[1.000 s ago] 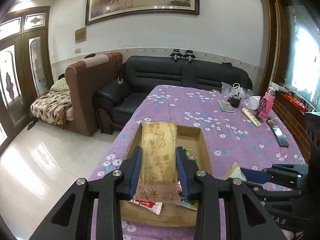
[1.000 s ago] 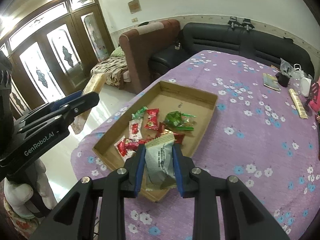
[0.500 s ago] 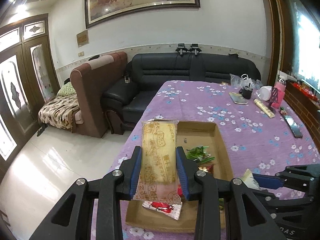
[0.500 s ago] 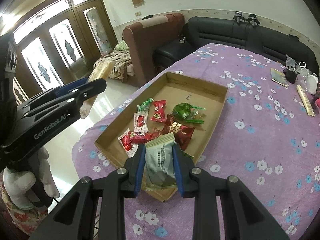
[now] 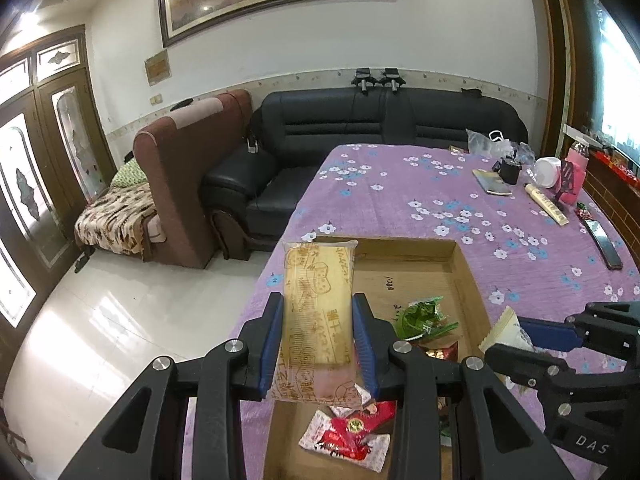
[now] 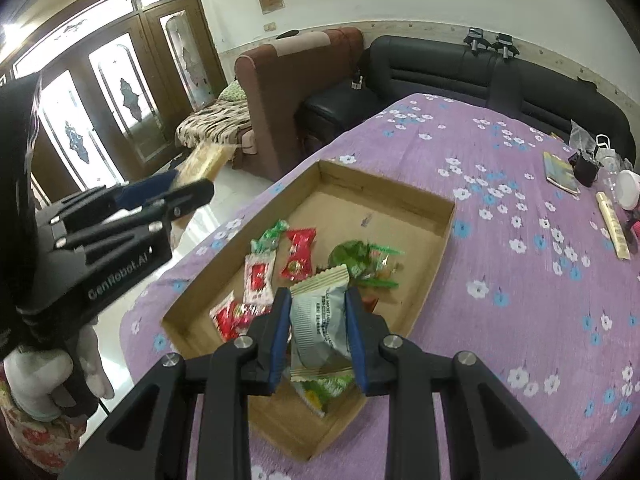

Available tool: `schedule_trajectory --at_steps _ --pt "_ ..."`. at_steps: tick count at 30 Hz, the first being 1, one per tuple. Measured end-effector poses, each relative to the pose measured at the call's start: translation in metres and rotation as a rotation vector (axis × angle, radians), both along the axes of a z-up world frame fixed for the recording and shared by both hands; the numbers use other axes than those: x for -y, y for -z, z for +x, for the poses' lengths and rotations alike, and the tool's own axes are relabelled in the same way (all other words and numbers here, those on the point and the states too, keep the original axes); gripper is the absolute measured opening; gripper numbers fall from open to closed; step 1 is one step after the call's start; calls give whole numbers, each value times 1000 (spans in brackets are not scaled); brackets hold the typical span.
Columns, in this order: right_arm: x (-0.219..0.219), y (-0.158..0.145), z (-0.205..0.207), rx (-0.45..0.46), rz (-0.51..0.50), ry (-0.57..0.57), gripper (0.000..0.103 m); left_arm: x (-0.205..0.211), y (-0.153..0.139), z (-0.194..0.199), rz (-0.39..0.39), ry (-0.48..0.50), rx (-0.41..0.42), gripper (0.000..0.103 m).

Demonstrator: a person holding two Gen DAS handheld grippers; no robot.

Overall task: Organize snacks
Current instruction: 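Lower the tan cake packet with the left gripper while the right lowers the white candy into the box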

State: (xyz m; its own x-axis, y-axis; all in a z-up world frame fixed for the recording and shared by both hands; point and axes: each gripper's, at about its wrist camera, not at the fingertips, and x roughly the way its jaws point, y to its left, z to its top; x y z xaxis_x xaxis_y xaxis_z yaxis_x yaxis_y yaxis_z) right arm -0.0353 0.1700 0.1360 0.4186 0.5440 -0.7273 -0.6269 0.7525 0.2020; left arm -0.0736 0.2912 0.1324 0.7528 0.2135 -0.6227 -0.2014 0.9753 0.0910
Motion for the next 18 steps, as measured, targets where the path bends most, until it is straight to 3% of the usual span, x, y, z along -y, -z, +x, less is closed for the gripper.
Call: schedule_trajectory --at_steps 18 --pt "-8 23 53 -51 -3 59 27 -23 35 53 -90 0 -88 35"
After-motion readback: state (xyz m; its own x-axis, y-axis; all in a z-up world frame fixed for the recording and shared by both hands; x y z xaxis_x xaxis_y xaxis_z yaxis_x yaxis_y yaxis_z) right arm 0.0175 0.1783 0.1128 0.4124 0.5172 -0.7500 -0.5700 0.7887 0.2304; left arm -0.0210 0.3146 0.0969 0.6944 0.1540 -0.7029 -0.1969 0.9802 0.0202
